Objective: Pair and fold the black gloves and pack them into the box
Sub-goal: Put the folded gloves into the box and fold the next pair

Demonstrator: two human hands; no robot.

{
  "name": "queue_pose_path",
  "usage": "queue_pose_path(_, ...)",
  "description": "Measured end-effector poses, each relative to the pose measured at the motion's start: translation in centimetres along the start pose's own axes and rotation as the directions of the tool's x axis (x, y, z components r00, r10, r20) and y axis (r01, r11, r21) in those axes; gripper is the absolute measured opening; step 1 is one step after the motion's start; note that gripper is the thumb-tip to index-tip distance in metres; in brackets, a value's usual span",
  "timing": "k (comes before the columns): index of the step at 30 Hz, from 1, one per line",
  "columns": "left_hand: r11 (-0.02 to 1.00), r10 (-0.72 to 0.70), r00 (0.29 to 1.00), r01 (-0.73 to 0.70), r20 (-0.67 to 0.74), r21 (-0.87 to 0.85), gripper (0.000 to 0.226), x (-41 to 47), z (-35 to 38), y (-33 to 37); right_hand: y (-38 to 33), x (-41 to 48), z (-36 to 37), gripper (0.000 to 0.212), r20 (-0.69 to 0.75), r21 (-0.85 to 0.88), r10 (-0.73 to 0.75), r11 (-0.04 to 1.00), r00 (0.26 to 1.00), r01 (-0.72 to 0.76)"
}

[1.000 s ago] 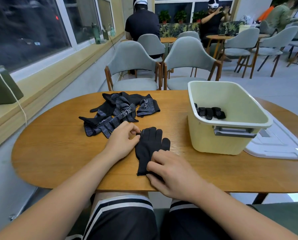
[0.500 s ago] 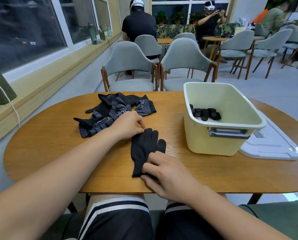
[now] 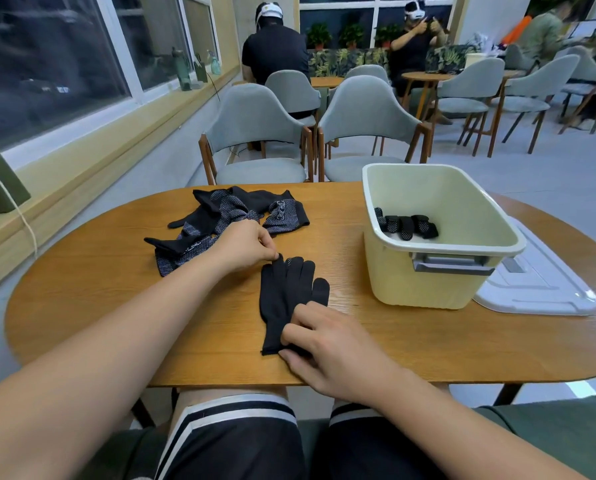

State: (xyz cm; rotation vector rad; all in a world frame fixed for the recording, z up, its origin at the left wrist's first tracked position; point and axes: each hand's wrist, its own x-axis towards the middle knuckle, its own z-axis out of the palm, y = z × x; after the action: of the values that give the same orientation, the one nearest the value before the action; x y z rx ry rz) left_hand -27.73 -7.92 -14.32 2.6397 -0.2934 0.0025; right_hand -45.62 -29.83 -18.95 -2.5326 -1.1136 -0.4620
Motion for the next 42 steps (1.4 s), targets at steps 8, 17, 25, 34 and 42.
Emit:
queue_pose_path(8, 0.999, -0.020, 0.999, 0.021, 0.033, -0.049, 0.009, 0.0, 1.1, -0.1, 0.0, 0.0, 0.1, 0.019, -0.004, -0.001, 0.010, 1.000, 1.000, -0.010)
queue_pose_path(17, 0.995, 0.096, 0.995, -0.095, 0.036, -0.029, 0.008, 0.0, 1.9, 1.6, 0.0, 0.0, 0.0, 0.018, -0.003, 0.007, 0.014, 1.000, 1.000, -0.014)
queue_pose_path(25, 0.998, 0.063, 0.996, -0.062, 0.056, -0.021, 0.014, 0.4, 1.4, 2.3, 0.0, 0.0, 0.0, 0.021, 0.010, 0.007, 0.022, 1.000, 1.000, -0.022)
queue_pose_path(34, 0.992, -0.029, 0.998, 0.036, 0.060, -0.121, 0.010, 0.2, 1.2, 0.9, -0.1, 0.0, -0.1, 0.020, 0.023, 0.008, 0.033, 0.999, 0.999, -0.034)
queue_pose_path(42, 0.994, -0.044, 0.998, 0.048, 0.048, -0.094, 0.009, 0.9, 2.4, 1.6, -0.1, 0.0, -0.1, 0.019, 0.016, 0.009, 0.033, 0.999, 0.999, -0.034)
